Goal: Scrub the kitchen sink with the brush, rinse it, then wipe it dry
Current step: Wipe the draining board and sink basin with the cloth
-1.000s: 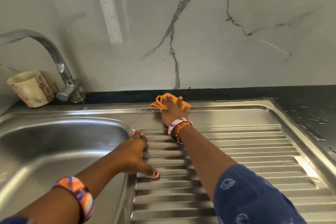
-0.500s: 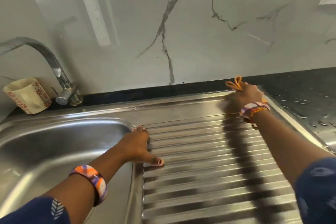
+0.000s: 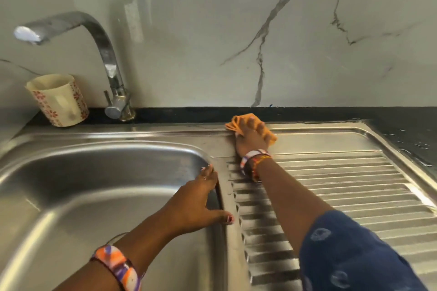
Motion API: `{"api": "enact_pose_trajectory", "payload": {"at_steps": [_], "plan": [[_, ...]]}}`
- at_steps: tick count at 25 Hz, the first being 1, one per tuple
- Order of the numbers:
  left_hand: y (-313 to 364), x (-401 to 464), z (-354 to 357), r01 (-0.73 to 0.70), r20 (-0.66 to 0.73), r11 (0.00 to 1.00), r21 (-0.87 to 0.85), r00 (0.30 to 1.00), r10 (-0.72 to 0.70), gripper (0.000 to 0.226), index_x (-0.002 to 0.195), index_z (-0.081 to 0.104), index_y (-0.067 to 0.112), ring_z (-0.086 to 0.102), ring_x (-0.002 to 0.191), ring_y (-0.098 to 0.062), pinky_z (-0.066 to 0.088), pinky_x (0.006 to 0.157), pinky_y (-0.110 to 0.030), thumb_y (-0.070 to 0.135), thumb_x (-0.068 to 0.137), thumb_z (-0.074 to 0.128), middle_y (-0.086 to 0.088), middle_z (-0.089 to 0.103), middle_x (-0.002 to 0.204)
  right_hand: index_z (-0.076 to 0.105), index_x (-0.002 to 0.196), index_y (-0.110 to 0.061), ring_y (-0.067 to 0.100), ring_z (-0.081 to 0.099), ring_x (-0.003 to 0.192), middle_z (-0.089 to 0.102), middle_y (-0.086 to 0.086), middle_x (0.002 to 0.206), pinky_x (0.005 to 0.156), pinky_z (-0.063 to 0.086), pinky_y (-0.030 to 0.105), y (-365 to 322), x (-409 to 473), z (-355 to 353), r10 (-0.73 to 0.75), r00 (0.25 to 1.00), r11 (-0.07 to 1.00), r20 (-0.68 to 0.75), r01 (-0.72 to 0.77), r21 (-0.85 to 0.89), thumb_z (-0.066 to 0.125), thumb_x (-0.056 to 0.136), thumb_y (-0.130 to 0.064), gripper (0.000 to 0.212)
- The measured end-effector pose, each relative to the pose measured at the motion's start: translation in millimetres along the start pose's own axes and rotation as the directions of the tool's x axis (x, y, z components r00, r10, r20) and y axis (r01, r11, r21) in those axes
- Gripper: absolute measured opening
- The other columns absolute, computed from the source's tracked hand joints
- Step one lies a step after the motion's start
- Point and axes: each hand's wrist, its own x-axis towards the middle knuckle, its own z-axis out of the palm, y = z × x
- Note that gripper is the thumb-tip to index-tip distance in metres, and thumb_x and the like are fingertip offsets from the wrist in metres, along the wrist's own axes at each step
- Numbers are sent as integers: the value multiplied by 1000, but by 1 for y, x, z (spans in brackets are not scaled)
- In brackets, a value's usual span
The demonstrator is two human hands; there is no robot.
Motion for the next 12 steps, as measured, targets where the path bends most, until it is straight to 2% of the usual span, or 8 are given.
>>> {"api": "enact_pose_trajectory", "payload": {"at_steps": [2, 5, 6, 7, 8, 9, 10, 12], "plan": [[-7, -12, -4, 36, 3, 999, 8, 999, -36, 104, 151, 9, 27, 10, 146, -11, 20, 114, -23, 51, 73, 72, 8, 5, 159, 14, 149, -33, 32, -8, 146, -3, 1, 159, 116, -4, 51, -27, 0, 13, -76, 995, 997, 61, 78, -28, 34, 100, -28, 53], [-13, -24, -11, 114, 83, 991, 66, 989, -119, 92, 147, 31, 22, 36, 136, -13, 34, 105, -23, 55, 71, 72, 3, 34, 151, 19, 149, -29, 28, -3, 146, 5, 0, 160, 117, -1, 45, -38, -13, 14, -265, 952, 959, 150, 276, -62, 33, 101, -25, 50], [-12, -25, -12, 137, 134, 988, 69, 980, -145, 82, 139, 44, 21, 46, 126, -13, 38, 99, -23, 56, 70, 73, 1, 48, 140, 24, 148, -25, 26, 3, 146, 12, 0, 159, 116, 2, 41, -41, -17, 15, -329, 929, 938, 170, 343, -57, 35, 101, -25, 48], [-8, -25, -12, 148, 172, 988, 48, 973, -154, 65, 122, 56, 22, 54, 109, -12, 42, 89, -23, 55, 69, 74, 0, 58, 119, 29, 147, -22, 24, 11, 145, 19, 1, 157, 115, 6, 38, -44, -25, 14, -385, 904, 918, 186, 396, -21, 36, 101, -26, 47], [-3, -24, -11, 149, 187, 988, 28, 971, -151, 45, 100, 60, 24, 55, 88, -9, 42, 75, -20, 54, 69, 76, 3, 59, 95, 35, 144, -21, 24, 21, 143, 27, 2, 154, 115, 11, 37, -46, -31, 14, -417, 884, 909, 211, 410, 78, 39, 100, -26, 45], [7, -24, -10, 126, 192, 991, 40, 973, -132, 33, 82, 56, 26, 50, 71, -6, 38, 62, -15, 50, 71, 76, 7, 53, 78, 42, 141, -19, 24, 33, 137, 38, 4, 148, 115, 20, 36, -46, -40, 11, -433, 868, 892, 244, 373, 256, 44, 98, -26, 43], [17, -24, -9, 113, 215, 990, 84, 968, -128, 30, 73, 49, 29, 45, 62, -2, 33, 53, -11, 46, 75, 74, 11, 48, 68, 48, 136, -17, 21, 46, 127, 48, 6, 139, 111, 30, 35, -43, -50, 6, -437, 858, 833, 269, 273, 481, 50, 96, -24, 42], [40, -21, -9, 112, 268, 970, 216, 948, -169, 27, 72, 47, 27, 47, 63, -2, 31, 50, -10, 40, 82, 68, 12, 49, 71, 53, 129, -10, 14, 58, 97, 60, 8, 116, 90, 46, 29, -23, -70, -15, -368, 877, 587, 310, -40, 809, 58, 88, -19, 43]]}}
